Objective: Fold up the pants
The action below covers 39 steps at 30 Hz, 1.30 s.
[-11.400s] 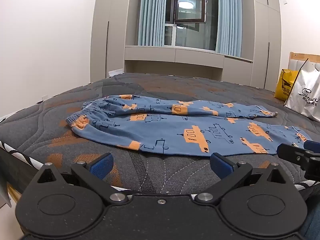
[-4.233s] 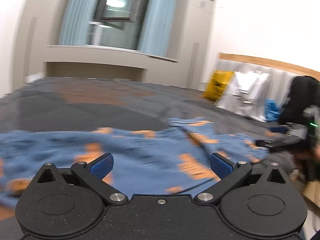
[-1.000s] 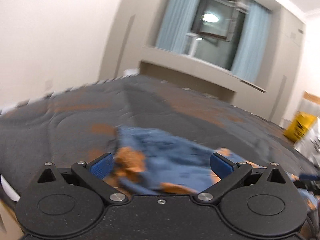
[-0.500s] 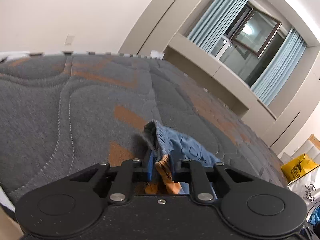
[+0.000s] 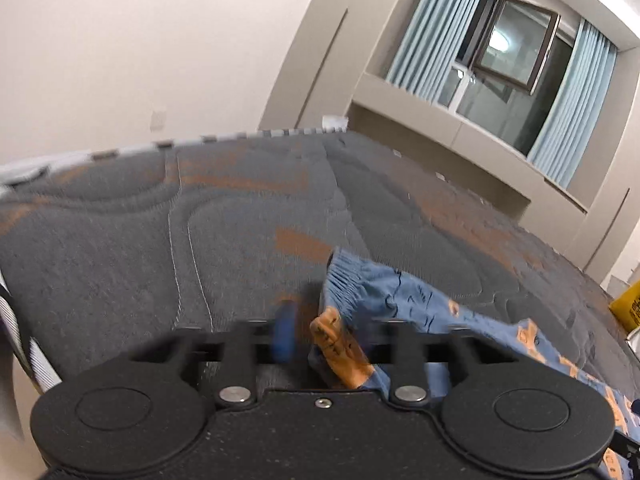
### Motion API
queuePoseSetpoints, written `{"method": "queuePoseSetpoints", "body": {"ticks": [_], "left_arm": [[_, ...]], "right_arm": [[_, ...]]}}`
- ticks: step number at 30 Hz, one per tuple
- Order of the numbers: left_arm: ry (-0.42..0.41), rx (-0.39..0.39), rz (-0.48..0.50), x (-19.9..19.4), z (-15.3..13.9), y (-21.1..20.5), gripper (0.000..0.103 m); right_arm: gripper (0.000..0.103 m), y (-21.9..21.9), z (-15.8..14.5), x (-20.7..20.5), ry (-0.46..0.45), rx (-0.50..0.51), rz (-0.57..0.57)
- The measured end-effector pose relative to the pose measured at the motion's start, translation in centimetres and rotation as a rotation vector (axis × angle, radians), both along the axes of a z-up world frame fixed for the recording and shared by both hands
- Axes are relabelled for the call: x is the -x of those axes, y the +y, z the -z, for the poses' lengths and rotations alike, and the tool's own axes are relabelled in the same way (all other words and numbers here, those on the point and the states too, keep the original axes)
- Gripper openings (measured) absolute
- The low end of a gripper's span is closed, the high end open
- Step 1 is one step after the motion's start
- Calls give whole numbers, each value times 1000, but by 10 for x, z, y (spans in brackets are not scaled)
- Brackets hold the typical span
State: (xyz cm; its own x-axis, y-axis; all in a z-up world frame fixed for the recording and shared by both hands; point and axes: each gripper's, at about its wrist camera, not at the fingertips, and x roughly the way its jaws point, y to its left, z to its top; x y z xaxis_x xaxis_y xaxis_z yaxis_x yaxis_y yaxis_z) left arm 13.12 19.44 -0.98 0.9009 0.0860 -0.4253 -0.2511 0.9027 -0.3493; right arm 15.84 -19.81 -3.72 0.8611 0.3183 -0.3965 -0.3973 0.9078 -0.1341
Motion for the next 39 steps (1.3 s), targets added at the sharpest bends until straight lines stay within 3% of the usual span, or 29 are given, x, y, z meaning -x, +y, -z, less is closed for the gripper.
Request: {"method": "queuePoseSetpoints", "body": {"ticks": [1, 4, 6, 13, 15, 18, 20, 23, 27, 30, 34, 36, 39], "left_arm": [[-15, -30, -15, 4, -4, -5, 75], [-63, -143, -25, 8, -18, -27, 87], [-79, -178, 3, 8, -20, -45, 97], [47, -374, 39, -20, -3, -97, 98], [112, -433, 24, -25, 9, -101, 97], [127, -434, -8, -22, 4, -97, 98], [111, -412, -26, -19, -3, -92, 100], [65, -377, -12, -13, -12, -97, 102], [63, -430, 25, -15, -11, -125, 102], [88, -514, 47, -21, -2, -147, 102], [161, -767, -20, -32, 13, -170, 102], [152, -805, -51, -26, 9, -171, 102], [183, -818, -126, -20, 2, -163, 102]], "right_arm": [[103, 0, -3, -3, -10, 15, -9], [103, 7, -20, -27, -41, 39, -37], [103, 22, -30, -59, -27, 60, -29], [103, 86, -21, -152, 148, 80, -182], [103, 98, -8, -163, 153, 163, -164], [103, 87, -5, -165, 146, 143, -129], [103, 75, -13, -155, 137, 128, -61], [103, 51, -22, -117, 150, 31, -173], [103, 29, -9, -70, 146, 56, -146], [103, 20, 10, -46, 124, 138, -92], [103, 8, 6, -36, 73, 156, -26], [103, -6, 0, -26, 16, 179, 31], [103, -56, -4, -4, -7, 90, 99]]}}
